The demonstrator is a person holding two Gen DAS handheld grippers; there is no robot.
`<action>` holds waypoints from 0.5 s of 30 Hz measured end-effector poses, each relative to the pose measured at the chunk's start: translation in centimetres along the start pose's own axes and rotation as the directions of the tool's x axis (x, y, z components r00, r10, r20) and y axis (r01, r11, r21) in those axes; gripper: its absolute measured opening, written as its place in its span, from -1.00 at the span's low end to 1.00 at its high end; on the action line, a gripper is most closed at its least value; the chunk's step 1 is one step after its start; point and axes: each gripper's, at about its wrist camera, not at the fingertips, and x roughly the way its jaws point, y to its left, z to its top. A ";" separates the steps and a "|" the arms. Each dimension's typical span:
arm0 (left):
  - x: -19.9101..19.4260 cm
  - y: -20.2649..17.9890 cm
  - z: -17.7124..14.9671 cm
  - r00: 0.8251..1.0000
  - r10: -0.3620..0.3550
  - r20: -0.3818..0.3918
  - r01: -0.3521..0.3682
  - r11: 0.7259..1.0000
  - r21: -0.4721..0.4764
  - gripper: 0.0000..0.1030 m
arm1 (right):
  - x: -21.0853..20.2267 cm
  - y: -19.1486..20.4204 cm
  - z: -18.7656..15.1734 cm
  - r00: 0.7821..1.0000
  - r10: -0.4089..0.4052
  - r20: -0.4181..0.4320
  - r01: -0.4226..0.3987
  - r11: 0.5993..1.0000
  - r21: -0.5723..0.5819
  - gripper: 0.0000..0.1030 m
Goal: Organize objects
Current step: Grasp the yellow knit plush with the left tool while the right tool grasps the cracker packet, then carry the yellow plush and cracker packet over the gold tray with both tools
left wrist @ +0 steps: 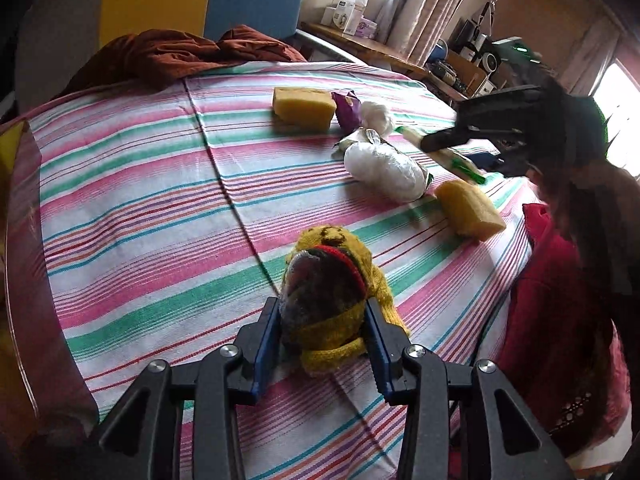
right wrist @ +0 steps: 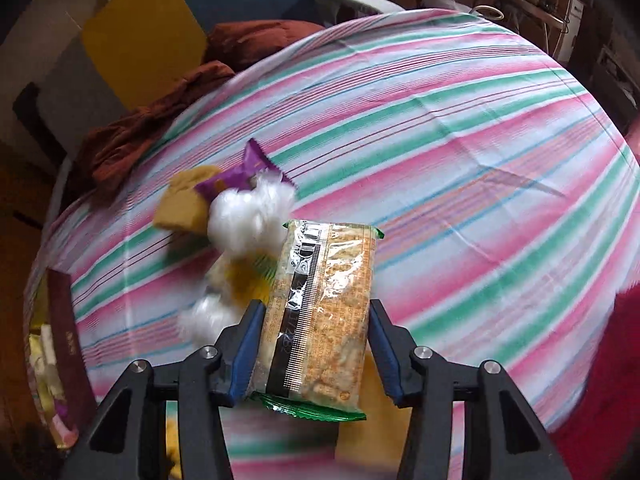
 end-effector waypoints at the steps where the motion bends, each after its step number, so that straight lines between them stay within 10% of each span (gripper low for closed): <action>1: 0.0 0.0 0.0 1.000 0.002 0.001 -0.002 1.000 0.001 -0.17 | -0.5 0.0 -0.6 1.000 0.019 0.007 -0.019 1.000 -0.003 0.00; 15: -2.1 -1.1 -0.7 0.993 0.115 0.038 -0.117 0.992 0.048 -0.32 | -3.5 3.1 -5.9 0.976 0.216 0.042 -0.210 0.972 -0.104 -0.01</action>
